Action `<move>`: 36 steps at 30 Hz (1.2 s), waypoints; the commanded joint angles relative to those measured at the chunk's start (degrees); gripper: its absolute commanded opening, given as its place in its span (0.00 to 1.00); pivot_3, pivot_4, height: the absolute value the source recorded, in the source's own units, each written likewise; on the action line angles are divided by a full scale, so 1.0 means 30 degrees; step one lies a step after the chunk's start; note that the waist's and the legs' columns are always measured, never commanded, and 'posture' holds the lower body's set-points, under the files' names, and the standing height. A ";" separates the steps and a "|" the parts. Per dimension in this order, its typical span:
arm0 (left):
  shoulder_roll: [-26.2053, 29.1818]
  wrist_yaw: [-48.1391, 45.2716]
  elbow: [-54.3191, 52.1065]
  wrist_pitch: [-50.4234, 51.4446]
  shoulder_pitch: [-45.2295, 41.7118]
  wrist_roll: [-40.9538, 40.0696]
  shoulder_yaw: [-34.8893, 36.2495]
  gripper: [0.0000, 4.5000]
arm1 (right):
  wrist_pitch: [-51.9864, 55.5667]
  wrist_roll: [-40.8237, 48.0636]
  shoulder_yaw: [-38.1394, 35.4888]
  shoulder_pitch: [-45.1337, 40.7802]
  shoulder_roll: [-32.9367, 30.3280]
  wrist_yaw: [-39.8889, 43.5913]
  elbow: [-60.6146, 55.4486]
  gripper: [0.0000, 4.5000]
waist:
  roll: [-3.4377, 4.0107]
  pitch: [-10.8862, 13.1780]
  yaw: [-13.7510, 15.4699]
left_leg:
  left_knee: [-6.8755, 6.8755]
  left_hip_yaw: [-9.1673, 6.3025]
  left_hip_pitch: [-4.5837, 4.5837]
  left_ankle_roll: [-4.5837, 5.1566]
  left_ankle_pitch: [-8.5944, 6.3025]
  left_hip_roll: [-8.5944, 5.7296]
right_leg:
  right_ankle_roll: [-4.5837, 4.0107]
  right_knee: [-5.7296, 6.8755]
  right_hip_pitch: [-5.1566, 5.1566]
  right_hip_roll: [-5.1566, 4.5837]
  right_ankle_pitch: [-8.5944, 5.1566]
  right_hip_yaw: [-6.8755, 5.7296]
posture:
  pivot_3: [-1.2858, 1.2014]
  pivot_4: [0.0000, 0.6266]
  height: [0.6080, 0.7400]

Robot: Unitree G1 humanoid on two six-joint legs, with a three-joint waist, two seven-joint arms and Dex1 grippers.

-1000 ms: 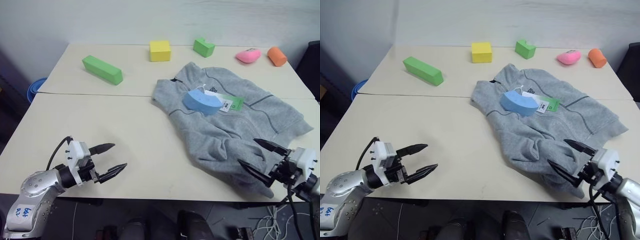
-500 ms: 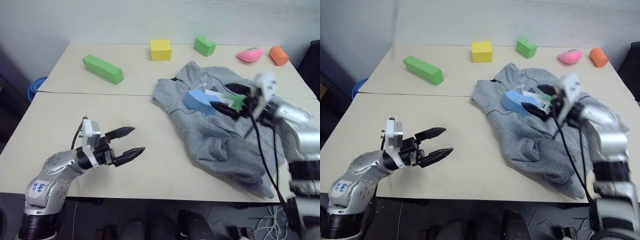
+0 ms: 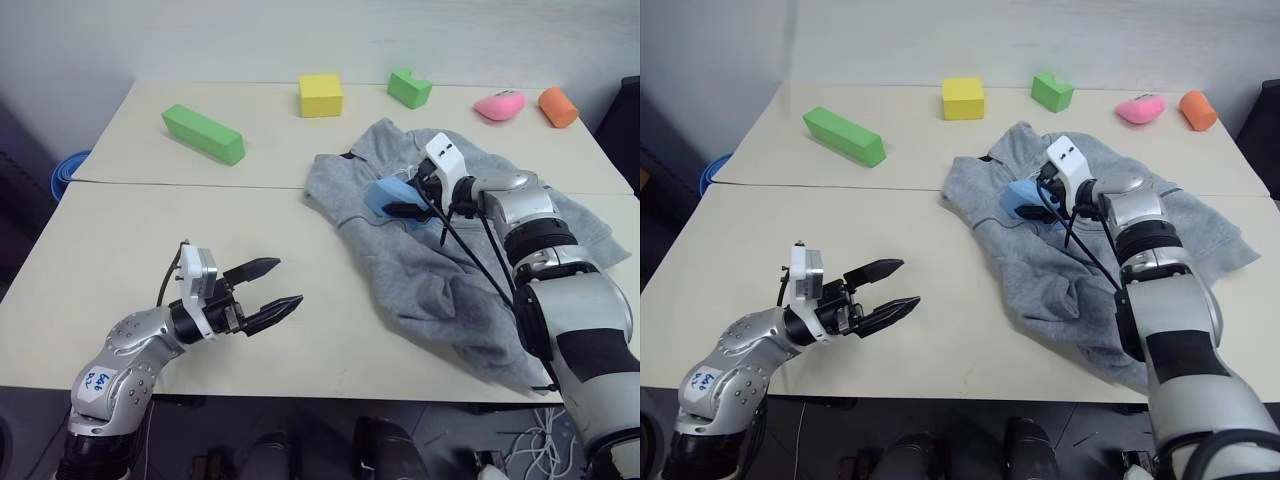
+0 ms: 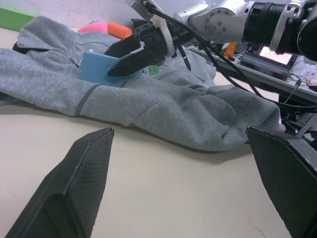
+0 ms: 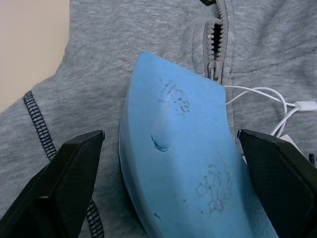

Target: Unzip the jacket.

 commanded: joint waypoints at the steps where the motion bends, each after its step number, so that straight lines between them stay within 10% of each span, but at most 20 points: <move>1: -0.0020 0.0098 -0.0934 -0.0383 0.0218 0.0001 0.0114 1.00 | 0.0006 -0.0950 0.0254 -0.0175 0.0037 0.1705 0.0759 0.92 | 0.0001 -0.0001 -0.0068 | 0.0018 -0.0005 0.0004 -0.0002 0.0001 0.0001 | 0.0000 0.0021 0.0007 0.0000 0.0000 0.0004 | 0.52 0.24 1.00; 10: -0.0041 0.0061 -0.0766 -0.0500 0.0216 0.0196 -0.0134 1.00 | -0.2517 -0.0223 -0.1711 0.0191 0.0520 0.0694 -0.1011 0.40 | 0.0001 0.0000 -0.0223 | 0.0018 0.0009 0.0032 -0.0037 -0.0007 0.0036 | -0.0004 0.0055 -0.0003 -0.0010 -0.0002 0.0030 | 0.52 0.24 1.00; 17: -0.0135 -0.0013 -0.0764 -0.0695 0.0336 0.0290 -0.0356 1.00 | -0.0646 0.3391 -0.5685 0.3866 -0.2247 0.1148 -1.0063 0.38 | 0.0033 0.0019 0.0115 | 0.0030 -0.0030 -0.0023 -0.0035 -0.0006 0.0015 | -0.0004 0.0056 -0.0030 -0.0005 -0.0002 0.0011 | 0.52 0.24 1.00; 23: 0.0480 -0.1149 -0.1583 0.1074 0.0842 -0.1827 -0.0626 1.00 | 0.6848 0.2031 -1.3356 1.3464 -0.8029 -0.5001 -1.9955 0.38 | 0.0042 0.0009 0.1173 | 0.0055 -0.0190 -0.0221 -0.0032 -0.0009 -0.0010 | -0.0005 -0.0032 -0.0059 -0.0020 -0.0002 0.0003 | 0.52 0.24 1.00; 27: 0.0115 -0.1238 -0.0964 0.1046 0.0083 -0.1548 -0.1090 1.00 | 0.5934 0.1034 -1.5562 1.8134 -0.8390 -0.7165 -1.8780 0.38 | 0.0038 0.0009 0.0953 | 0.0039 -0.0007 -0.0167 0.0013 0.0018 -0.0024 | 0.0064 -0.0096 -0.0022 0.0047 0.0033 0.0004 | 0.52 0.24 1.00; 36: 0.0591 -0.1728 -0.0028 0.0295 -0.0826 -0.0207 -0.1268 1.00 | -0.0497 0.0564 -1.5122 1.7860 -0.9800 -1.1385 -0.8210 0.38 | 0.0073 -0.0005 0.0013 | -0.0160 0.0259 0.0159 -0.0042 0.0107 0.0007 | 0.0049 -0.0035 0.0013 0.0103 0.0043 0.0364 | 0.52 0.24 1.00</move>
